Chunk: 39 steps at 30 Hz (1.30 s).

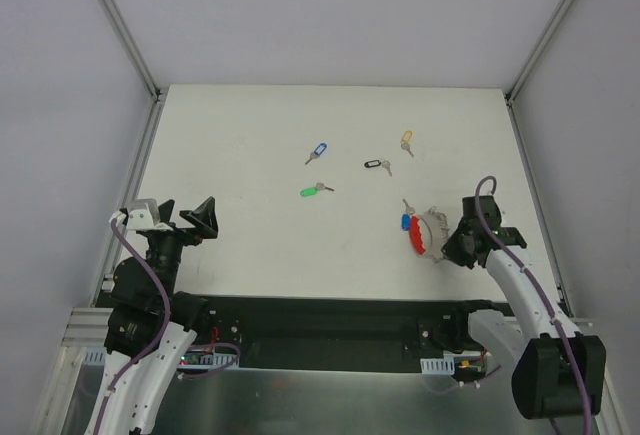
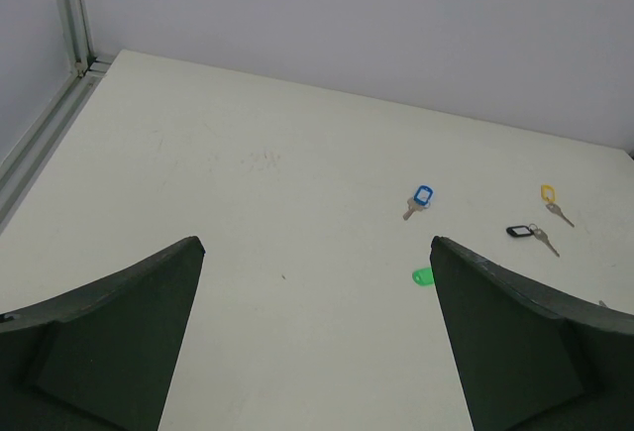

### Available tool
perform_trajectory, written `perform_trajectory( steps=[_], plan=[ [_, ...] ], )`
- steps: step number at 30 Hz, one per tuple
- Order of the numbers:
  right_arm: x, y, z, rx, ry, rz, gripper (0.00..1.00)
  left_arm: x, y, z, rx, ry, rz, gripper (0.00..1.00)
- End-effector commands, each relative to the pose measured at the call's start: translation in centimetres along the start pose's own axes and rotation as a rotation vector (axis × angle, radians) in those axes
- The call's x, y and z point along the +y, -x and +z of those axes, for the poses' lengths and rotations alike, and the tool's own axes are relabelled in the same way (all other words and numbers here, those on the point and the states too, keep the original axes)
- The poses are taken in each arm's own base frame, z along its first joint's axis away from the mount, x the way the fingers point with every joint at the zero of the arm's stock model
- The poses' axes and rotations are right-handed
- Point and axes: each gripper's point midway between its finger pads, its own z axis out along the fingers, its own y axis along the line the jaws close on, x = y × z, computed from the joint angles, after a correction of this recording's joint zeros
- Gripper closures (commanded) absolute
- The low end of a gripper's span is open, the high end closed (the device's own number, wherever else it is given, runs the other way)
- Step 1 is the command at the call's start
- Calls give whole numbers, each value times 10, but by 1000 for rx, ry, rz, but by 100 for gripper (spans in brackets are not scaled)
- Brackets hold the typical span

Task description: Put the keys on the keyring

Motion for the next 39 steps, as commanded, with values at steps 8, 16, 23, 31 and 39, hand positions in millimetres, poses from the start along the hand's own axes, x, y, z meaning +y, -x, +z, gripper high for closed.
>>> perform_trajectory(
  steps=[8,16,23,31,39],
  plan=[
    [67,-10,-6,-92,98,-105,99,-6,42,-29,-189,-67,-49,1],
    [103,-36,-7,-48,116,-256,99,-7,41,-29,-188,-68,-49,1],
    [162,-98,-7,35,235,-377,99,-7,41,-28,-185,-72,-49,1],
    [206,-157,-13,78,284,-435,97,-8,38,-26,-170,-71,-49,1],
    [234,-182,-33,56,367,-552,57,-13,31,-20,-128,-90,-44,1]
  ],
)
